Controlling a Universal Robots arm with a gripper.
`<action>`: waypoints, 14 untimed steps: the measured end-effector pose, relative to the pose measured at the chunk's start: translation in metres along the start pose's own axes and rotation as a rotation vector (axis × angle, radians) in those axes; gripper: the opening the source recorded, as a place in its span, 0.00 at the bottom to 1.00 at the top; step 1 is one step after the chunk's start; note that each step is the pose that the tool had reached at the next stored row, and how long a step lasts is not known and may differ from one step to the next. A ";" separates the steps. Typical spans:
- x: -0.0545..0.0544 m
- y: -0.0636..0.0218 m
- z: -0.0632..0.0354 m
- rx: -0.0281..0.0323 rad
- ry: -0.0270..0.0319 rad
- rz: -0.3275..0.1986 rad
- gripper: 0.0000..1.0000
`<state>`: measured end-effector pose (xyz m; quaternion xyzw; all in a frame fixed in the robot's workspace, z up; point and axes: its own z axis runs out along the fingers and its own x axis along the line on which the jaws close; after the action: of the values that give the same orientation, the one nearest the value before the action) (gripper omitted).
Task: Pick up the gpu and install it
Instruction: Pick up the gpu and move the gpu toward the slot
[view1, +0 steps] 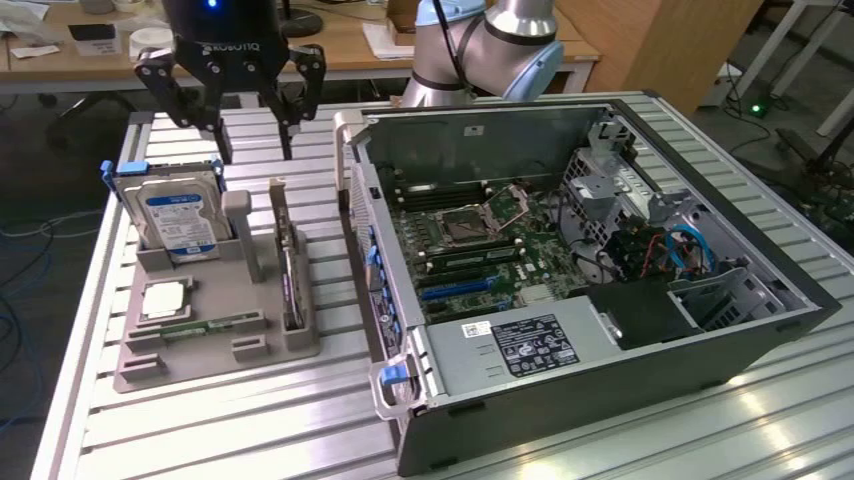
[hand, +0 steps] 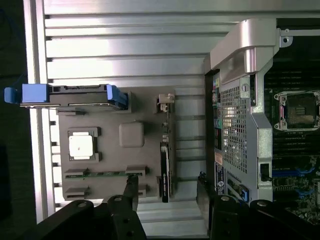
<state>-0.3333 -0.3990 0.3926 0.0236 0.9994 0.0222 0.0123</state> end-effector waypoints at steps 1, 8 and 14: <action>0.000 0.0000 0.0005 -0.0004 0.0004 -0.012 0.59; 0.000 -0.0004 0.0085 -0.0009 0.0013 -0.031 0.59; 0.000 -0.0008 0.0141 0.0021 0.0013 -0.032 0.59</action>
<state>-0.3332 -0.3992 0.3785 0.0078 0.9997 0.0210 0.0119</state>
